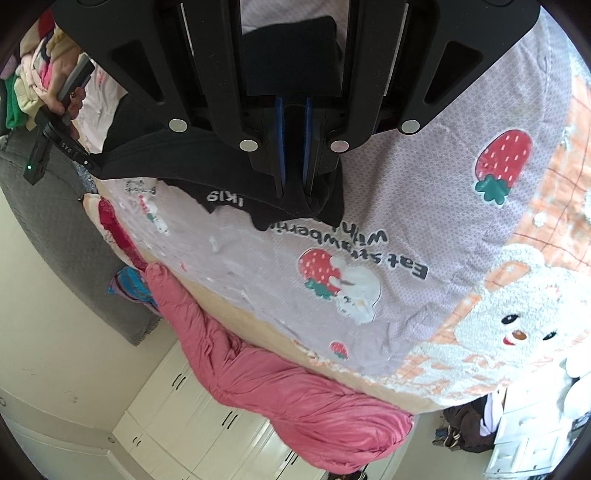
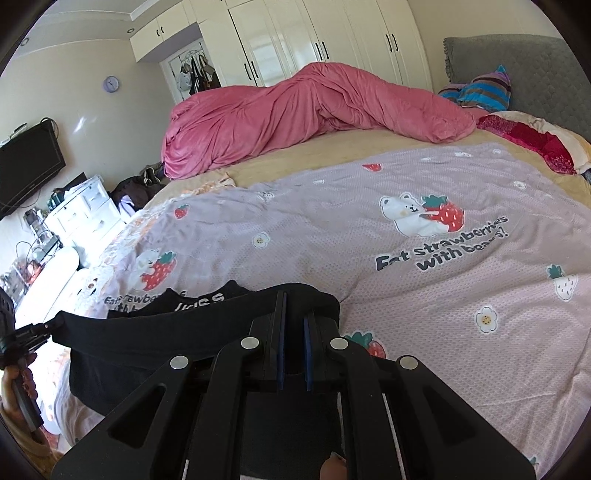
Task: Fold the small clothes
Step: 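Lay the hem over the collar with both tools, folding the shirt in half, then open both tools and release the folded hem edge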
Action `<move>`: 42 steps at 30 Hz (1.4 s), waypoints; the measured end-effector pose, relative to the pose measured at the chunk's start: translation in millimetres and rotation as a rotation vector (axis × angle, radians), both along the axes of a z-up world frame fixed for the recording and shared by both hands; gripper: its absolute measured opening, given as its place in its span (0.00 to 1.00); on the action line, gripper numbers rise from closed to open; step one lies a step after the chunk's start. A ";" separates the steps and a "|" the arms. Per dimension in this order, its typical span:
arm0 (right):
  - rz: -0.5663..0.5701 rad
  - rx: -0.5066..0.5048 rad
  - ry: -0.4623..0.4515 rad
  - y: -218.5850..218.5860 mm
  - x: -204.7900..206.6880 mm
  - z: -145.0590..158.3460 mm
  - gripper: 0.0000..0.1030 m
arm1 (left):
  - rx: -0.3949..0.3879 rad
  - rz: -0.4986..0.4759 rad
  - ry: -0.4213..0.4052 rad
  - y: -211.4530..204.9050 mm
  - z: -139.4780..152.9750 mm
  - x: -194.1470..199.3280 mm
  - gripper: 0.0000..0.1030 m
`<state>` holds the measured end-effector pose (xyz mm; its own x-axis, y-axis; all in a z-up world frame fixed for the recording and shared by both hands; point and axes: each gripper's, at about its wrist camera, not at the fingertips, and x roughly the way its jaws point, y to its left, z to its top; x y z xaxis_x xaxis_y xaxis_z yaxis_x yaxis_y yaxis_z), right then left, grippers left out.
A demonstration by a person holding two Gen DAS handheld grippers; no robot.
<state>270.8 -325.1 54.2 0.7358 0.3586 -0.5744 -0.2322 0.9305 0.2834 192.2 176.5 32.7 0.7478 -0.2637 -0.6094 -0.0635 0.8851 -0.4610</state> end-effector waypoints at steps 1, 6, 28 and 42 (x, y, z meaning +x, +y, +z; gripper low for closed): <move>-0.001 -0.003 0.006 0.9 3.1 -3.3 0.07 | -0.001 0.001 0.009 0.3 -3.5 2.6 0.02; -0.003 -0.009 0.033 3.0 13.8 -18.4 0.07 | -0.003 0.003 0.048 0.5 -18.1 14.8 0.03; 0.071 -0.156 0.013 2.9 -7.4 -29.7 0.14 | 0.257 -0.160 0.090 -62.1 -29.3 -1.9 0.06; 0.147 -0.280 0.151 55.1 34.9 -79.1 0.14 | 0.378 -0.158 0.169 -85.0 -58.6 53.2 0.06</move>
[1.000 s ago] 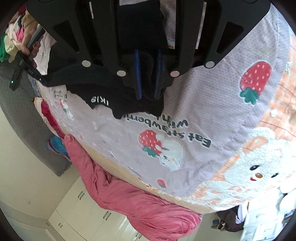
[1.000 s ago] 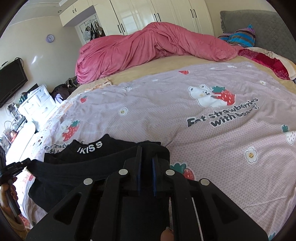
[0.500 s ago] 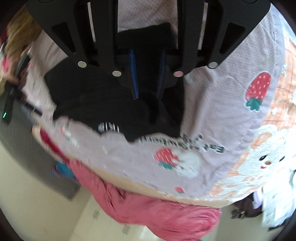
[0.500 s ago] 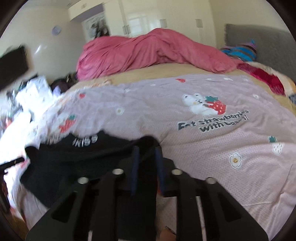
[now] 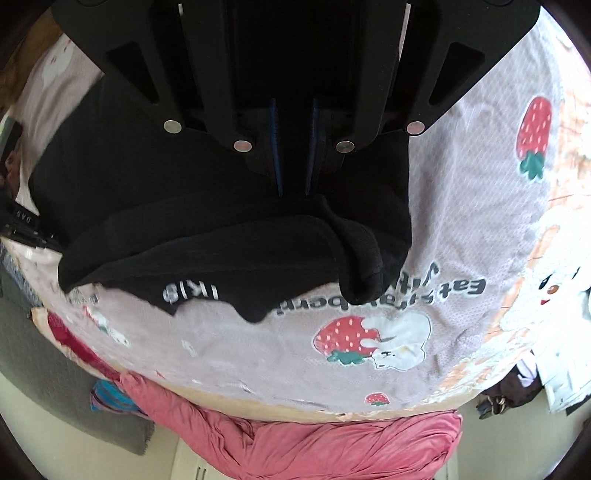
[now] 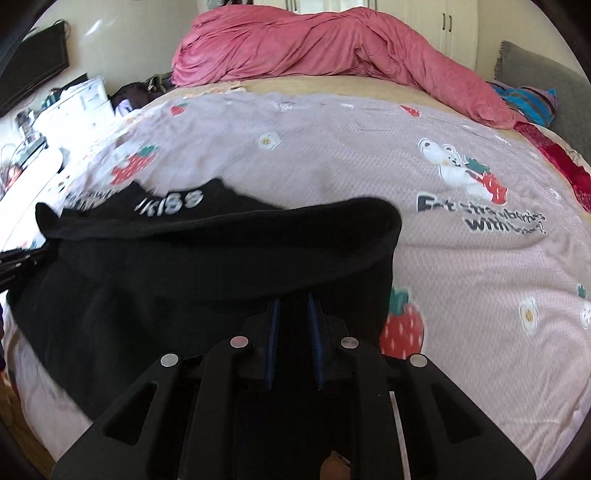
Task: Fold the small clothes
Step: 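Open both tools and release the folded hem edge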
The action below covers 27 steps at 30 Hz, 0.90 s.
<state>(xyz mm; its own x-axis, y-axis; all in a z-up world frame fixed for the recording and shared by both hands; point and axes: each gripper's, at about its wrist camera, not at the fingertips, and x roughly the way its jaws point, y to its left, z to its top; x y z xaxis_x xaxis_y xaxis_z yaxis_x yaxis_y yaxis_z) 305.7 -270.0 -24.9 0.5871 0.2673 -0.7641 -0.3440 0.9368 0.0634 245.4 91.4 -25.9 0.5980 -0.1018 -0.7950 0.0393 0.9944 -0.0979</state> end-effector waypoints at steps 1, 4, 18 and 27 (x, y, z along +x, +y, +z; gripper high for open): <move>-0.011 0.008 0.000 -0.5 6.8 0.2 0.14 | -0.013 0.007 -0.003 1.4 0.4 3.5 0.06; -0.043 0.034 0.008 -4.3 21.4 -0.9 0.14 | -0.059 0.036 -0.019 8.2 1.9 15.1 0.06; -0.197 0.114 -0.020 -54.5 57.7 7.1 0.15 | -0.224 0.261 -0.115 72.2 25.2 33.8 0.20; -0.089 0.064 0.026 -38.6 59.6 -3.3 0.38 | -0.227 0.208 -0.032 77.2 7.3 44.9 0.34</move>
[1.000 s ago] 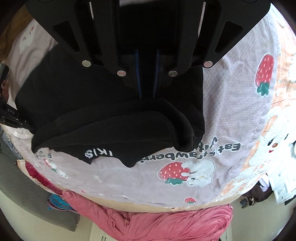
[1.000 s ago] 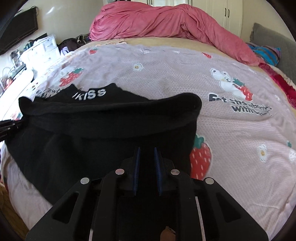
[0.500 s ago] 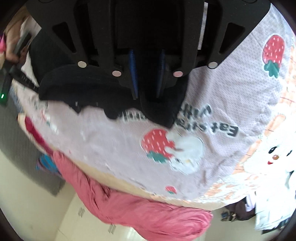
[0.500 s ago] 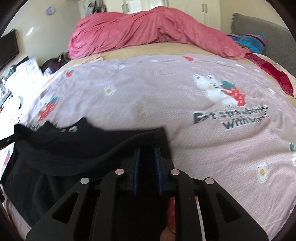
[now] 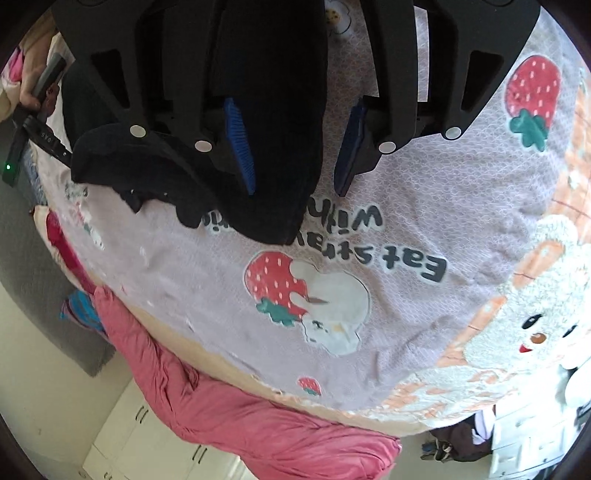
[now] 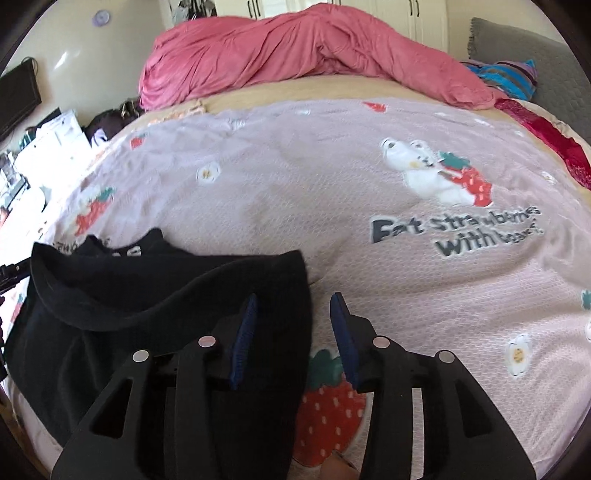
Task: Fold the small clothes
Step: 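Open both tools and release the folded hem edge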
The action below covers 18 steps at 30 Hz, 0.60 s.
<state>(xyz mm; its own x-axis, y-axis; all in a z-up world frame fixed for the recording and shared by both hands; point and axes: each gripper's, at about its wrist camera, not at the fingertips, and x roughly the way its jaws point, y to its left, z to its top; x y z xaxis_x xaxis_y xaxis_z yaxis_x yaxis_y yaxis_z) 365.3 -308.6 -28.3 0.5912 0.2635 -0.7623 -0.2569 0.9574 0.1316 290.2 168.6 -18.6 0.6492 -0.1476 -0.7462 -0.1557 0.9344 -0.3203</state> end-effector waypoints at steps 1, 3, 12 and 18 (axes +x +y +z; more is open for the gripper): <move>0.005 0.002 0.008 3.1 1.1 -2.9 0.38 | 0.002 -0.008 0.006 -1.9 -3.4 1.5 0.34; 0.009 0.000 0.012 6.8 2.4 -5.9 0.33 | 0.017 -0.013 0.017 -5.1 -8.6 4.1 0.34; -0.001 0.179 -0.016 -13.2 2.2 15.6 0.06 | -0.094 -0.009 -0.078 5.4 9.3 -6.5 0.07; -0.120 0.320 0.057 -37.8 18.5 3.5 0.06 | -0.182 0.030 -0.066 18.1 -0.2 -5.7 0.06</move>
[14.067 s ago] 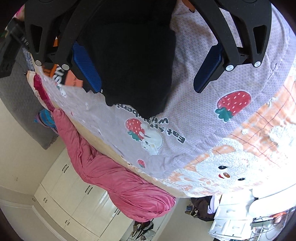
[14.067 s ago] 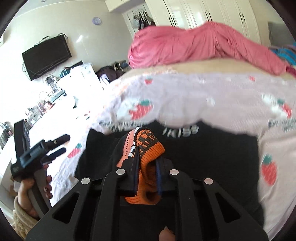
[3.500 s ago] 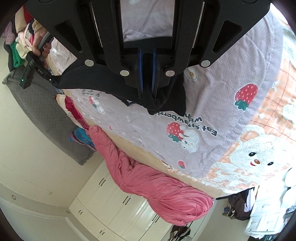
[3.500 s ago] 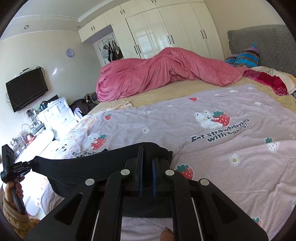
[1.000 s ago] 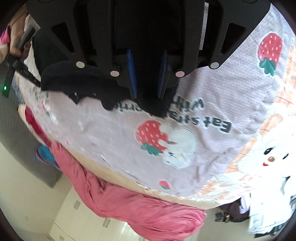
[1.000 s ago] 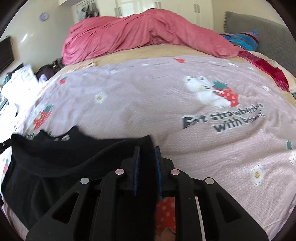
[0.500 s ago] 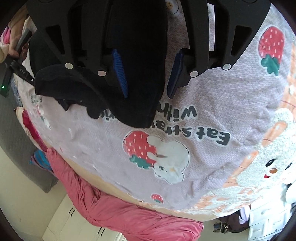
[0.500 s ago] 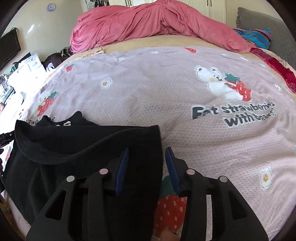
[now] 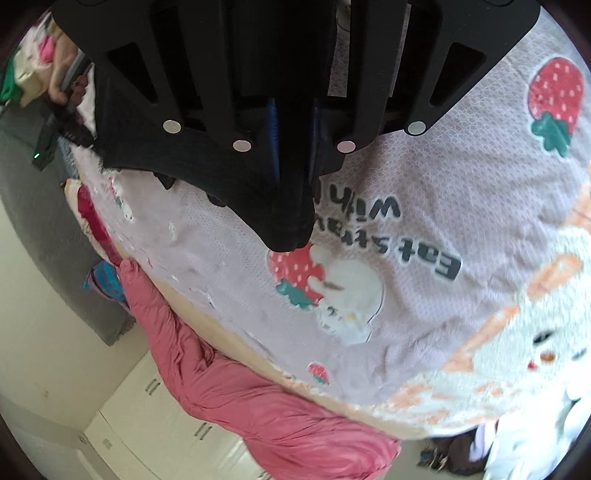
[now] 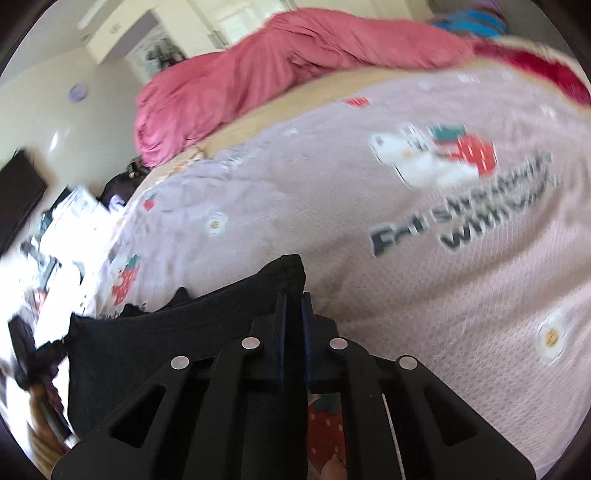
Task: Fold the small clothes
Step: 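Open both tools and release the folded hem edge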
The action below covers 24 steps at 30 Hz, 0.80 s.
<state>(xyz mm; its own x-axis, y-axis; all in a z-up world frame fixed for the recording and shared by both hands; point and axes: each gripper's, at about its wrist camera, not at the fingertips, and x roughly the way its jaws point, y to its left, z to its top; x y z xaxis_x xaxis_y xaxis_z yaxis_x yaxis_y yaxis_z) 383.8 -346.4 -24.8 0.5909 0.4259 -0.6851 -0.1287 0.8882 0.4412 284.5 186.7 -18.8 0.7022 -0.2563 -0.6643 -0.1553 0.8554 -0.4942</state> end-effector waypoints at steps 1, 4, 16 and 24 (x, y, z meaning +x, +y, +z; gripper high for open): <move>-0.007 -0.004 0.025 0.2 2.4 -7.2 0.06 | -0.019 0.008 0.016 3.1 -5.6 1.2 0.06; -0.004 -0.052 0.043 5.2 4.9 -15.8 0.06 | -0.032 0.026 0.054 6.6 -17.8 2.5 0.07; 0.021 -0.169 -0.040 16.9 -17.2 1.4 0.38 | 0.106 -0.001 0.040 -5.7 -1.9 -17.1 0.17; 0.063 -0.217 -0.104 28.3 -52.9 17.5 0.42 | 0.151 -0.026 0.056 -15.9 -3.5 -46.5 0.27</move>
<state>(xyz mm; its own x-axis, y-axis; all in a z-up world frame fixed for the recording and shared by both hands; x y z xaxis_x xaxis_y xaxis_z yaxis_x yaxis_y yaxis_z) 330.8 -318.1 -7.3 0.6400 0.3141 -0.7013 -0.2219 0.9493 0.2227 238.0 170.8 -22.2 0.6574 -0.1683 -0.7345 -0.1560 0.9232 -0.3512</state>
